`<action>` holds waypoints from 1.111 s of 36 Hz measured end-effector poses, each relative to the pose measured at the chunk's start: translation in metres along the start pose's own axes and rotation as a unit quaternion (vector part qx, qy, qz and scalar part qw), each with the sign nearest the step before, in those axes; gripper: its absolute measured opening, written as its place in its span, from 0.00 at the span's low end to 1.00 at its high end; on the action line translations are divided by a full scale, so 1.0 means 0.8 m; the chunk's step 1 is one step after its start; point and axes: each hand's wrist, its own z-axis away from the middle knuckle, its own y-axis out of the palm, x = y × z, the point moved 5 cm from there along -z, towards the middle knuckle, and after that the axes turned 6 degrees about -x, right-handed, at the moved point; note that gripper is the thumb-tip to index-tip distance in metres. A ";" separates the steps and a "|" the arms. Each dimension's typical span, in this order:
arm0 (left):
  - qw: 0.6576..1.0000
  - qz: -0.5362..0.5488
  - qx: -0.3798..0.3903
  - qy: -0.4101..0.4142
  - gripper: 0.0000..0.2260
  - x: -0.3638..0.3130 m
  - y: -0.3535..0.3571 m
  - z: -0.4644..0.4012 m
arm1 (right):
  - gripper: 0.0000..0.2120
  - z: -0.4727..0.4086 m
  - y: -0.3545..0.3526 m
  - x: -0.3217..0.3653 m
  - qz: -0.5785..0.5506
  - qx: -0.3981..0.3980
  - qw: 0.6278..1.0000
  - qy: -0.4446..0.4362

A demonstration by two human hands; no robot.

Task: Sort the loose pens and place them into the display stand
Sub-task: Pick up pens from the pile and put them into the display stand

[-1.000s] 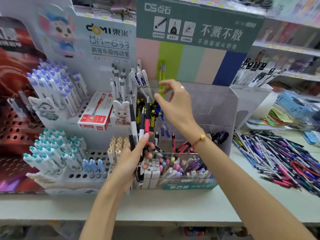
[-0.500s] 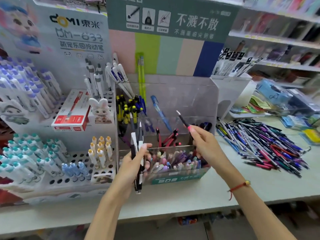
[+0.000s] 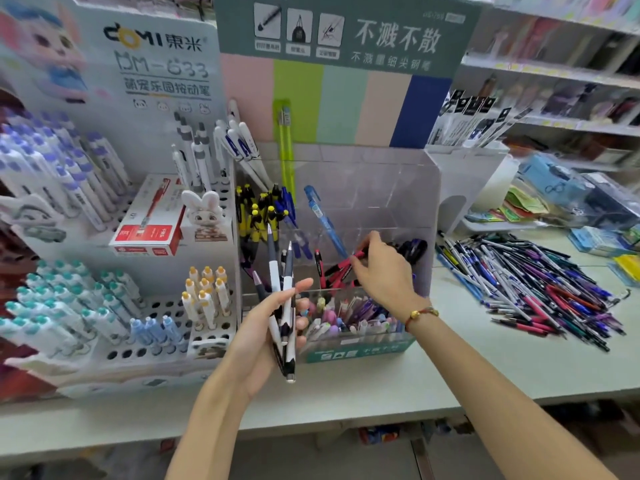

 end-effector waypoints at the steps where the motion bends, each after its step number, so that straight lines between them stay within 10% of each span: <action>1: 1.000 0.000 -0.004 -0.004 0.18 -0.001 0.000 0.000 | 0.09 0.004 0.009 0.004 0.023 -0.012 1.000 -0.017; 10: 0.999 0.025 -0.016 -0.011 0.13 -0.003 0.003 0.008 | 0.13 0.020 0.040 0.020 0.137 0.027 0.980 -0.143; 15: 0.999 -0.031 0.021 -0.025 0.14 -0.004 0.003 0.013 | 0.11 0.038 -0.007 0.020 -0.098 -0.061 0.992 -0.045; 22: 0.974 -0.135 0.139 -0.119 0.14 0.008 0.026 0.018 | 0.16 0.039 -0.018 0.058 -0.547 0.221 0.790 0.167; 33: 0.970 -0.121 0.139 -0.157 0.17 0.017 0.034 0.013 | 0.15 0.051 -0.020 0.048 -0.574 0.151 0.792 0.140; 40: 0.973 -0.085 0.102 -0.189 0.09 0.018 0.049 0.001 | 0.15 0.056 -0.025 0.056 -0.399 0.199 0.893 0.059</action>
